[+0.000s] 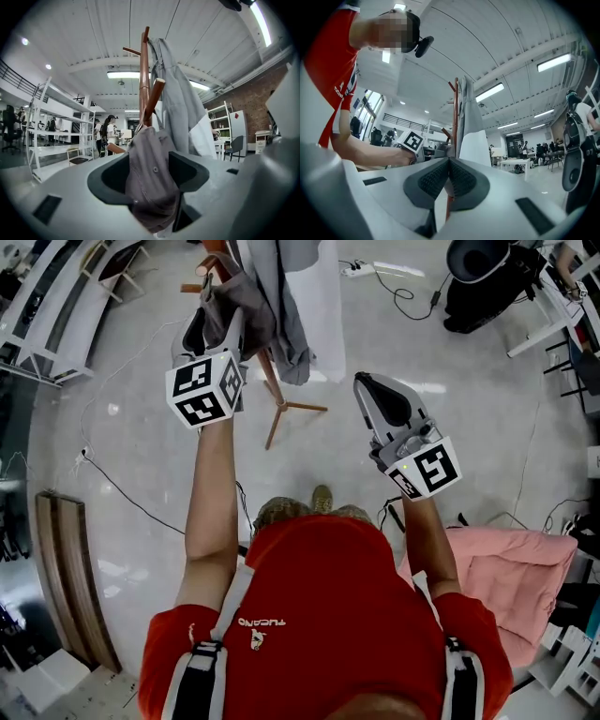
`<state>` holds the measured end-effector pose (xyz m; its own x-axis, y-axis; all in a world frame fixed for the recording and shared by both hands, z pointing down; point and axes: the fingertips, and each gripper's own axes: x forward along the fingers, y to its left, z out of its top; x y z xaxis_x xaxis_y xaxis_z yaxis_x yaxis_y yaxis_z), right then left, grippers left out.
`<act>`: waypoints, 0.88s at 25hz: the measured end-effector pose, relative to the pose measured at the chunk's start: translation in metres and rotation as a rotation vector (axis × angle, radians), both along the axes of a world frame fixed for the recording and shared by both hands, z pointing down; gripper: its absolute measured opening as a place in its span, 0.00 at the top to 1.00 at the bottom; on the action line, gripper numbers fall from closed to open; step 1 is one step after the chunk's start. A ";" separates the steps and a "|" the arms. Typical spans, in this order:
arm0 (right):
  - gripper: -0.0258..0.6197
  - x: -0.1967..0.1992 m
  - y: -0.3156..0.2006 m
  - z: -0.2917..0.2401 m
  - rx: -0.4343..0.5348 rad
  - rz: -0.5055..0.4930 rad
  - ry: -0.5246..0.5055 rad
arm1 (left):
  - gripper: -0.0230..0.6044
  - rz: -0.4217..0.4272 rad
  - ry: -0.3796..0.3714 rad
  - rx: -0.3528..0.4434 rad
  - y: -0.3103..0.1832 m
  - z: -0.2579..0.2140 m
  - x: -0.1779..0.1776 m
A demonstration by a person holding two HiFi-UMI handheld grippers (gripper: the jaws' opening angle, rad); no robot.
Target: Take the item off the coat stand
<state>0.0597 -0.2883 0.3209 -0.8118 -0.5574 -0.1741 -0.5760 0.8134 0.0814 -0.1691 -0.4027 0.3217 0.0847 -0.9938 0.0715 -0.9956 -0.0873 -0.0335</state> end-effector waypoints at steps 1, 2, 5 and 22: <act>0.92 -0.002 -0.003 0.001 -0.001 0.000 0.003 | 0.55 -0.006 0.003 -0.001 -0.003 0.002 -0.004; 0.92 -0.004 -0.005 0.002 -0.002 0.002 0.005 | 0.59 -0.008 0.006 0.000 -0.006 0.004 -0.007; 0.92 -0.008 -0.010 0.005 -0.008 0.016 0.009 | 0.82 -0.002 0.009 0.011 -0.011 0.005 -0.012; 0.92 -0.046 -0.011 0.008 -0.029 0.025 0.002 | 0.94 0.136 0.085 0.107 0.025 -0.058 -0.020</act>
<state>0.0138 -0.2989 0.3288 -0.7980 -0.5822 -0.1560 -0.5959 0.8009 0.0593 -0.1887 -0.3776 0.2635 0.2201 -0.9743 -0.0470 -0.9745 -0.2218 0.0341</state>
